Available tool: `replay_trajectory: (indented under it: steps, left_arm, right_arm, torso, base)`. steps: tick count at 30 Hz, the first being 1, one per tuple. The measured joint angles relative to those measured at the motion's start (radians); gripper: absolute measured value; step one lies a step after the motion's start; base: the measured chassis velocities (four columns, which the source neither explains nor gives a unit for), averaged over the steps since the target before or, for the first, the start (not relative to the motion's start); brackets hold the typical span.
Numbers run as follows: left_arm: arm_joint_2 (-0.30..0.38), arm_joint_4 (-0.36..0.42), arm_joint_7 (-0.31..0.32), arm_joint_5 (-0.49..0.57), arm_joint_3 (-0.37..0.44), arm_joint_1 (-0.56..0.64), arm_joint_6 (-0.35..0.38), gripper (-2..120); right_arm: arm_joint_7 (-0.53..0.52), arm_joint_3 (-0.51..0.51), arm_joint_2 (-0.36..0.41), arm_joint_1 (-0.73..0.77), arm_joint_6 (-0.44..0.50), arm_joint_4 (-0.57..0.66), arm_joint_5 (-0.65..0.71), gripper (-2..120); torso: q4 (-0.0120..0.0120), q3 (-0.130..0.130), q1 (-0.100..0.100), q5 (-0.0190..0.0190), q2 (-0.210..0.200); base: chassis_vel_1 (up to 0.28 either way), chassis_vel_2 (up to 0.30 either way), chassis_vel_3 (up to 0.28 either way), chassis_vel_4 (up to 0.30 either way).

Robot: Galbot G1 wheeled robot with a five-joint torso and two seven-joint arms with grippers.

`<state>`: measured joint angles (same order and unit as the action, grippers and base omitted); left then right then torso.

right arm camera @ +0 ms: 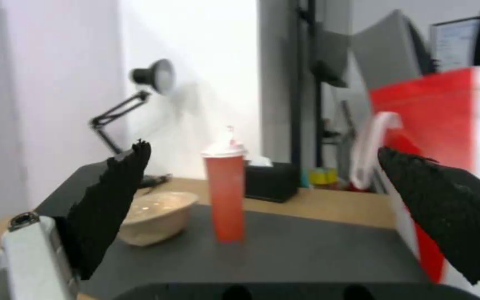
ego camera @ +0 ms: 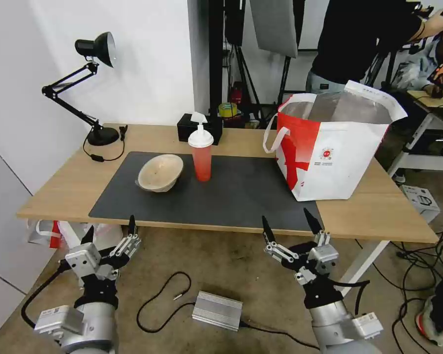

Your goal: Pick up the trash from the table and place it into the takeout bag.

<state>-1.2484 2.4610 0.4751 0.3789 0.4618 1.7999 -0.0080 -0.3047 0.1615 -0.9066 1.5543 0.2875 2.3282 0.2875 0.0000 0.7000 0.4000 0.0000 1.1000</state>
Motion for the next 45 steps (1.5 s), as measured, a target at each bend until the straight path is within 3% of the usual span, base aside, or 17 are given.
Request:
replay_trajectory:
  steps: [7, 27, 45]
  left_arm:
    - [0.001, 0.004, 0.0, -0.004, 0.013, 0.004, 0.0, 100]
    - [-0.003, 0.015, 0.002, -0.01, 0.015, 0.013, 0.0, 100]
    - [-0.033, 0.022, -0.001, -0.034, 0.017, 0.027, 0.003, 100]
  right_arm:
    - [0.076, 0.005, 0.05, -0.09, -0.056, 0.016, 0.085, 100]
    - [0.128, 0.014, 0.079, -0.221, -0.195, 0.04, 0.254, 100]
    - [0.155, -0.112, 0.06, -0.462, -0.293, -0.043, 0.403, 100]
  torso:
    - [0.0, 0.0, 0.0, 0.0, 0.0]
    - [-0.0001, 0.0, 0.0, 0.0, 0.0]
    - [0.0001, 0.0, 0.0, 0.0, 0.0]
  base:
    - [0.0, 0.0, 0.0, 0.0]
    - [0.0, 0.0, 0.0, 0.0]
    - [0.0, 0.0, 0.0, 0.0]
